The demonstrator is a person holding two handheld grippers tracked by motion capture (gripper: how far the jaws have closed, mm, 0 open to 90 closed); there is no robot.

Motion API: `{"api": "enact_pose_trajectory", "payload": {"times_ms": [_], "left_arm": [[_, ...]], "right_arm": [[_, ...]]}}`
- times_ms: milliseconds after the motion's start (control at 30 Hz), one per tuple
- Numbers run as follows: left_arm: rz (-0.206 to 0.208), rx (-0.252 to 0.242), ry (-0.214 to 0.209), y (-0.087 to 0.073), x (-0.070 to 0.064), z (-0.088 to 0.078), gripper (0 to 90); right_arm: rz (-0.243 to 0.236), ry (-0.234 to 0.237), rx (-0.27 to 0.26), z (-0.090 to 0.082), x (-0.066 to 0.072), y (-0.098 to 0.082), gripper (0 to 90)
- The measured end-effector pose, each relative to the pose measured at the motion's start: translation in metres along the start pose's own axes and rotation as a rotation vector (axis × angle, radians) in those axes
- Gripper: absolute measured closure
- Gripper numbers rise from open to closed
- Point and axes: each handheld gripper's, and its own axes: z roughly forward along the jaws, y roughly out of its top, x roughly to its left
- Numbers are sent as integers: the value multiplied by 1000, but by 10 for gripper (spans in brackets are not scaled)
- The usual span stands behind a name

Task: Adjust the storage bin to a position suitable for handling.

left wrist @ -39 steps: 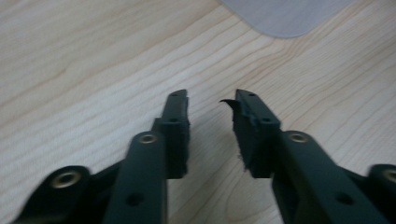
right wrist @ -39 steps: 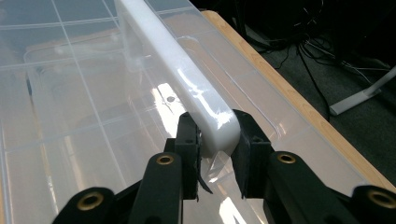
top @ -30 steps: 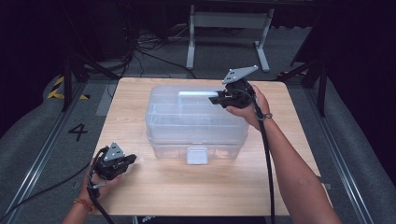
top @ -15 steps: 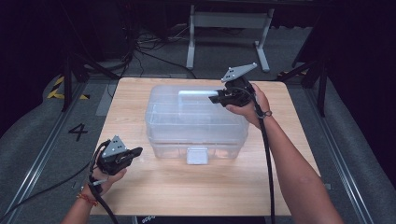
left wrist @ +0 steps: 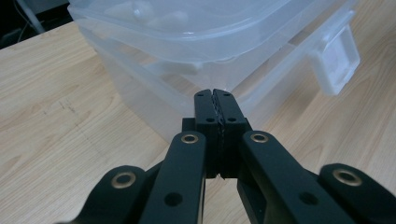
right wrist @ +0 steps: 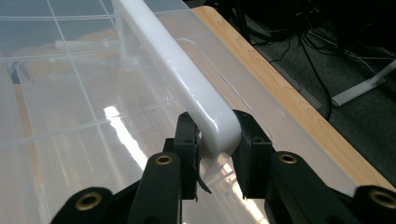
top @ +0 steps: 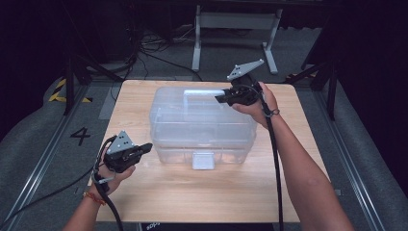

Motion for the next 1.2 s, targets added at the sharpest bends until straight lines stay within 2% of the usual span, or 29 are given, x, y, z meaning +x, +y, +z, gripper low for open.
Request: {"api": "enact_pose_trajectory", "payload": {"times_ms": [33, 200, 267, 333, 500, 567, 600, 833, 900, 1000, 1067, 1133, 1200], "left_arm": [[6, 0, 2, 1, 1, 1, 899], [-29, -23, -9, 3, 0, 7, 900], [-22, -34, -2, 3, 1, 8, 900], [-51, -49, -5, 3, 2, 8, 900], [-68, -64, -8, 5, 3, 10, 900], [-54, -64, -9, 6, 3, 11, 900], [-71, -65, -11, 5, 2, 12, 900], [-64, -76, -11, 7, 2, 12, 900], [-60, -81, -6, 8, 2, 11, 900], [-45, -77, -2, 9, 3, 10, 900], [-44, -75, -2, 9, 3, 10, 900], [-46, -76, -3, 9, 3, 10, 899], [-51, -71, -4, 9, 2, 10, 900]], "right_arm": [[1, 3, -1, 0, -1, 0, 733], [0, 0, 1, 0, 0, 0, 733], [0, -2, 2, 0, 0, 0, 733], [-1, -1, 0, 0, 0, 0, 733], [1, -2, -2, 0, 1, -1, 732], [1, -3, -3, 0, 1, -1, 733], [1, -3, -3, 0, 1, -1, 733], [-6, -20, 0, 0, 2, 0, 724], [-17, -41, -12, -2, 3, 0, 714], [-27, -70, -30, -5, 5, -1, 684], [-22, -65, -35, -6, 5, -2, 681], [-18, -86, -49, -8, 5, -4, 615], [-10, -86, -56, -9, 5, -6, 609]]}}
